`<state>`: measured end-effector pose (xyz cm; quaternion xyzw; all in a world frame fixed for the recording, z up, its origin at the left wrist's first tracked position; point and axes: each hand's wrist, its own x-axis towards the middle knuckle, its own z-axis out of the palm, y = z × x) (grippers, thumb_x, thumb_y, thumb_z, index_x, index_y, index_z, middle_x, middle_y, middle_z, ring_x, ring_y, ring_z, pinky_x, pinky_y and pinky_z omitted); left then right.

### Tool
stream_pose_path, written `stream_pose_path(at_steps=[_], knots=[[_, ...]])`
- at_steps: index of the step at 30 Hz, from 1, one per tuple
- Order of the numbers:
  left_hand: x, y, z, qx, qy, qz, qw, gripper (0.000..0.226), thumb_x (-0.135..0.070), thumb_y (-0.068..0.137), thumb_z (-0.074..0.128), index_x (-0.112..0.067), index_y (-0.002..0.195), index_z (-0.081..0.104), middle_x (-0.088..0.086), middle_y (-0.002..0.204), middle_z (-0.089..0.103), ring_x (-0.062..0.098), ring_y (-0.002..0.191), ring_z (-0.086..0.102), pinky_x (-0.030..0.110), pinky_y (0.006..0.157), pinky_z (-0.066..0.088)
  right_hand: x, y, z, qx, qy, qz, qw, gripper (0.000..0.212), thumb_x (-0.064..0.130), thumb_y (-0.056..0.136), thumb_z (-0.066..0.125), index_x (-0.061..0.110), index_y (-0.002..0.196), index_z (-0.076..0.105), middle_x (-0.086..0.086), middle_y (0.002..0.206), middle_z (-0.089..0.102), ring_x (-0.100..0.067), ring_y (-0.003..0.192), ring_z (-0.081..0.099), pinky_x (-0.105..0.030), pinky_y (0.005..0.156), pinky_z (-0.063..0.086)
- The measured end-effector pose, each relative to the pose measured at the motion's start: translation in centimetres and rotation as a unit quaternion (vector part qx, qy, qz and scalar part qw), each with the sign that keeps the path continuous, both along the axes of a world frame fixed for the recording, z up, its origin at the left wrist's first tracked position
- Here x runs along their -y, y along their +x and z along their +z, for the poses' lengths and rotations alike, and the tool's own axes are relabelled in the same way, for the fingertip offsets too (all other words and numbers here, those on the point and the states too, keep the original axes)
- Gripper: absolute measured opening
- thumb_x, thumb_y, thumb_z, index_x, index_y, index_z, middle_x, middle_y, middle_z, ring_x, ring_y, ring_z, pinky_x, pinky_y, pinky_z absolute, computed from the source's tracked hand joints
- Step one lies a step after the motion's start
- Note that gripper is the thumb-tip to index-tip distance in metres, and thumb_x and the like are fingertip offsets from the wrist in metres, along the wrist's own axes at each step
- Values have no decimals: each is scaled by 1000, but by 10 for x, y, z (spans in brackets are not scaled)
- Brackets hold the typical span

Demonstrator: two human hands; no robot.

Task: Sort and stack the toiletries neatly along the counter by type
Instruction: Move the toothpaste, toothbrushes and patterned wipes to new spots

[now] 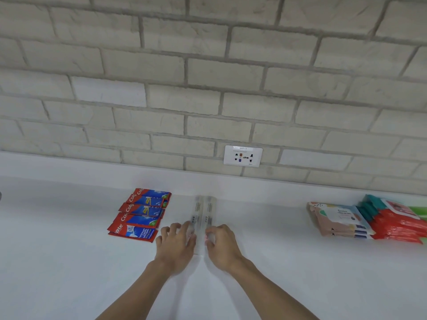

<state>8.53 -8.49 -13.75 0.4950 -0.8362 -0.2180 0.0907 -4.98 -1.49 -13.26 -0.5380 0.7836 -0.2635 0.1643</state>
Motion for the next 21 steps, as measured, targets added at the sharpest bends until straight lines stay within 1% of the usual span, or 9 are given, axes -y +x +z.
stream_pose_path(at_steps=[1,3,6,10,15,16,18,19,21], knots=[[0,0,0,-6,1,3,1000,48,-48,99,31,-34,145,27,-3,151,29,25,137,23,43,111,27,-2,0,0,12,-6,-3,1000,25,14,97,51,15,117,64,-5,119,52,-17,112,52,-11,92,35],[-4,-2,1,-21,-2,-1,1000,48,-46,99,33,-32,144,29,-3,150,31,24,136,25,43,110,28,-11,-2,1,34,-16,-15,999,25,17,97,52,20,119,64,-1,122,51,-14,113,52,-12,96,36],[-10,-8,5,-33,-28,-15,999,50,-46,98,37,-29,144,32,-3,150,33,24,134,29,41,108,31,-26,-7,5,53,-24,-35,998,27,20,97,53,22,122,62,1,124,51,-12,113,53,-12,93,38],[-20,-24,15,-61,-66,-47,995,47,-42,98,39,-26,143,36,-2,150,37,24,133,35,37,108,34,-47,-23,12,66,-55,-63,994,26,19,96,53,23,119,64,3,121,54,-9,110,55,-11,93,40],[-45,-53,30,-91,-113,-96,985,50,-43,96,39,-26,142,40,-4,146,44,22,133,38,34,111,30,-85,-55,21,92,-92,-106,986,25,22,96,55,24,119,64,8,117,57,-6,106,56,-17,98,44],[-50,-60,33,-97,-118,-104,983,53,-46,94,37,-25,142,41,-4,145,45,23,133,39,34,111,30,-93,-63,22,96,-96,-116,984,25,22,96,55,24,119,64,8,117,58,-5,106,56,-17,98,44],[-62,-76,38,-106,-119,-120,980,66,-57,86,23,-26,143,39,-4,145,44,23,133,39,34,110,31,-109,-81,24,106,-105,-139,979,25,24,96,55,25,120,64,9,116,58,-5,105,56,-17,97,44],[-70,-88,40,-104,-121,-128,979,70,-59,84,19,-27,144,36,-5,146,43,22,133,37,34,110,31,-120,-93,24,110,-111,-150,976,25,24,96,55,25,119,63,9,116,58,-5,104,55,-16,96,44],[-83,-109,44,-100,-111,-137,979,63,-55,90,26,-28,146,32,-5,149,38,23,135,35,35,112,31,-137,-114,27,114,-119,-171,971,24,25,96,55,25,119,63,8,115,58,-6,103,55,-15,94,43]])
